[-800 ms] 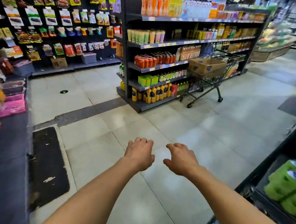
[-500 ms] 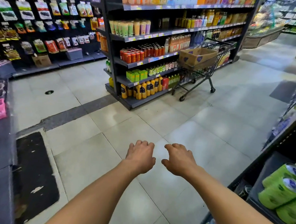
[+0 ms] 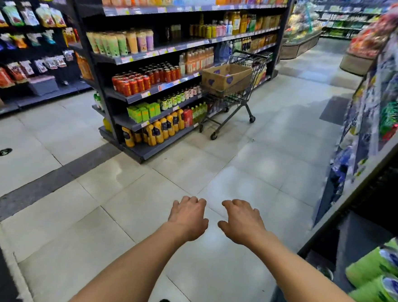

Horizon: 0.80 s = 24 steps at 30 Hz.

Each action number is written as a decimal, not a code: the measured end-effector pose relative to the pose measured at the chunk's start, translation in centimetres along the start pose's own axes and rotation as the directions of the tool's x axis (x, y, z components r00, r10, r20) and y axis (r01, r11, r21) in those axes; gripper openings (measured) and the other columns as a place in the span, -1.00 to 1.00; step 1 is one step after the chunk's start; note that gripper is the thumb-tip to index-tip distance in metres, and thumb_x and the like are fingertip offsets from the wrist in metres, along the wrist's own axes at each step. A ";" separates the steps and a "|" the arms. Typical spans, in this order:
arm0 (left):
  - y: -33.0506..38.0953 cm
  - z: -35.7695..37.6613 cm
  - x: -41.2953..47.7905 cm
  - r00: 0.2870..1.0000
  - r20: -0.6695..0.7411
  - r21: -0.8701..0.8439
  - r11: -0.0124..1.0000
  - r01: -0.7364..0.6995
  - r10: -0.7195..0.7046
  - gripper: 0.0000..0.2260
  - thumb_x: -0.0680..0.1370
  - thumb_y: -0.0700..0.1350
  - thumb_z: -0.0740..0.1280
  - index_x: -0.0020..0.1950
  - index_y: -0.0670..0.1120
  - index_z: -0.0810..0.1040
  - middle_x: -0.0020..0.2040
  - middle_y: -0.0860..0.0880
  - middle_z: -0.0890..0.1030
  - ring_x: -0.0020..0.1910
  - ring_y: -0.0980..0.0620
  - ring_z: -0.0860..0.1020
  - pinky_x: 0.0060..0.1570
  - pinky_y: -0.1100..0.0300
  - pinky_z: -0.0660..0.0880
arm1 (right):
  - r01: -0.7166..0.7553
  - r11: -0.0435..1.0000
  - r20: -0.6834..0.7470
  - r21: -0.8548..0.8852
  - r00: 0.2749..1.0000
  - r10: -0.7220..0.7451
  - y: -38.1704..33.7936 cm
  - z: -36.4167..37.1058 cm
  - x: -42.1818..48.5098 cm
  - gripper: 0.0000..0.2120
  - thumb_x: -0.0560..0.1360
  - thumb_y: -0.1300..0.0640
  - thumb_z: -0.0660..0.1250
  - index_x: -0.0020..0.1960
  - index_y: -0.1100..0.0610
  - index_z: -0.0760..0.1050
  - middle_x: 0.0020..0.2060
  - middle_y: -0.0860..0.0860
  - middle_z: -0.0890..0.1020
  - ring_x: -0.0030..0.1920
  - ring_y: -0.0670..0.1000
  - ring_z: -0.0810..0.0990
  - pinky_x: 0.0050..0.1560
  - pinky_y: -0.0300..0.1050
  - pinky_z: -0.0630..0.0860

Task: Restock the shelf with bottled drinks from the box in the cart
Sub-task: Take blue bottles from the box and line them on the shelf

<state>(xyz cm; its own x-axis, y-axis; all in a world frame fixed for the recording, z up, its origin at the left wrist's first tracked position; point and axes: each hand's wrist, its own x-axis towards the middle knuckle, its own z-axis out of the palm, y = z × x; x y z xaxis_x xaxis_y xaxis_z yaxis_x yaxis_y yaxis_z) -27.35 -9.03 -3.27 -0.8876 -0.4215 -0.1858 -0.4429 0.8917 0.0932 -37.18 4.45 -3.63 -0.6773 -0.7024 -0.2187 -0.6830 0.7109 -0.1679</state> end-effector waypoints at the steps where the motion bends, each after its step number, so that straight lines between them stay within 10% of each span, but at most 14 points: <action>1: -0.3 -0.1 1.3 1.000 -0.002 -0.001 1.000 -0.011 0.011 -0.59 0.59 0.08 0.22 0.39 -0.04 0.38 0.31 -0.06 0.48 0.34 -0.11 0.36 0.29 -0.05 0.33 | -0.012 1.000 -0.002 0.004 1.000 0.012 0.1 -0.2 1.0 -0.47 0.56 -0.13 0.24 0.48 0.00 0.28 0.40 0.03 0.42 0.45 0.12 0.30 0.32 0.13 0.34; 24: -6.6 -5.6 38.0 0.972 0.018 0.047 0.971 -0.233 0.232 -0.57 0.58 0.12 0.20 0.40 -0.03 0.36 0.31 -0.05 0.48 0.32 -0.10 0.37 0.24 -0.04 0.31 | -0.231 0.969 -0.022 0.090 0.972 0.234 4.6 -7.8 33.4 -0.48 0.57 -0.12 0.24 0.48 0.00 0.28 0.41 0.02 0.41 0.46 0.10 0.28 0.34 0.12 0.32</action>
<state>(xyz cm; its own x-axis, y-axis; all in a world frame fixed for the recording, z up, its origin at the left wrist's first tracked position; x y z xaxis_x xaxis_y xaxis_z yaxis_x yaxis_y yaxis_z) -58.85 -31.87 -5.49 -0.9639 -0.1996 -0.1763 -0.2174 0.9722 0.0875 -65.10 -16.03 -4.25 -0.8240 -0.5176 -0.2303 -0.4808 0.8539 -0.1991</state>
